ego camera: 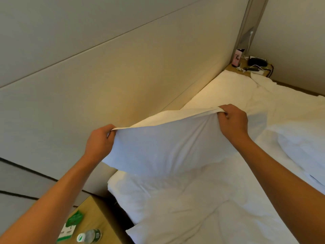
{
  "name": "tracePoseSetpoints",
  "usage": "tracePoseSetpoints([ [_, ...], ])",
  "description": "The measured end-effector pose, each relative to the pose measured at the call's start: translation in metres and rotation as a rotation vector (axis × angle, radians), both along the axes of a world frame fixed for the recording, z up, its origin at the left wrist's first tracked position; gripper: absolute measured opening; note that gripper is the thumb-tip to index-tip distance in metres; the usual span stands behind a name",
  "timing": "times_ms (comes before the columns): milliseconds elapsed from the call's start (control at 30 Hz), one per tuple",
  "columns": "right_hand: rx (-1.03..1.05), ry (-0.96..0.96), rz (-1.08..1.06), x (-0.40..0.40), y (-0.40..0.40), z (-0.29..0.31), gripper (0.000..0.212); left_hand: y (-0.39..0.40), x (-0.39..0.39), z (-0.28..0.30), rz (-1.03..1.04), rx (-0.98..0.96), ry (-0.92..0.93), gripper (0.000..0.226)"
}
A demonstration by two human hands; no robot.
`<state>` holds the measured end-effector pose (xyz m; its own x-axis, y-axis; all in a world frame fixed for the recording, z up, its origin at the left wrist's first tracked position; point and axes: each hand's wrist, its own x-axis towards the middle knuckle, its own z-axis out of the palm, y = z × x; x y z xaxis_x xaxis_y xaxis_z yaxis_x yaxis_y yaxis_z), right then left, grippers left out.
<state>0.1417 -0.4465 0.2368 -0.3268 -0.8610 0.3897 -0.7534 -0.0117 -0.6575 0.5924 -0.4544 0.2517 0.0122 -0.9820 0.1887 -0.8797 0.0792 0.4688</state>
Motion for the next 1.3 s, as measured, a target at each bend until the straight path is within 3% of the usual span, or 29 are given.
tracePoseSetpoints([
  [233,0.021,0.019,0.029,0.001,-0.046,-0.001,0.027,-0.013,0.000,-0.006,0.051,0.046,0.145,0.027],
  [500,0.394,0.123,0.040,-0.018,-0.059,-0.095,0.028,-0.019,-0.029,-0.072,0.009,0.295,0.067,0.028],
  [667,0.328,0.077,0.000,-0.032,-0.068,-0.108,0.024,-0.046,-0.052,-0.076,-0.049,0.334,0.154,0.023],
  [833,0.292,0.049,0.021,-0.038,-0.079,-0.110,0.027,-0.054,-0.059,-0.082,-0.148,0.331,0.033,0.015],
  [1033,0.224,0.078,0.031,-0.039,-0.088,-0.108,0.029,-0.059,-0.063,-0.071,-0.082,0.287,0.001,0.037],
  [1300,0.180,-0.005,-0.038,-0.042,-0.128,-0.075,0.033,-0.074,-0.076,-0.037,-0.032,0.178,0.031,0.038],
])
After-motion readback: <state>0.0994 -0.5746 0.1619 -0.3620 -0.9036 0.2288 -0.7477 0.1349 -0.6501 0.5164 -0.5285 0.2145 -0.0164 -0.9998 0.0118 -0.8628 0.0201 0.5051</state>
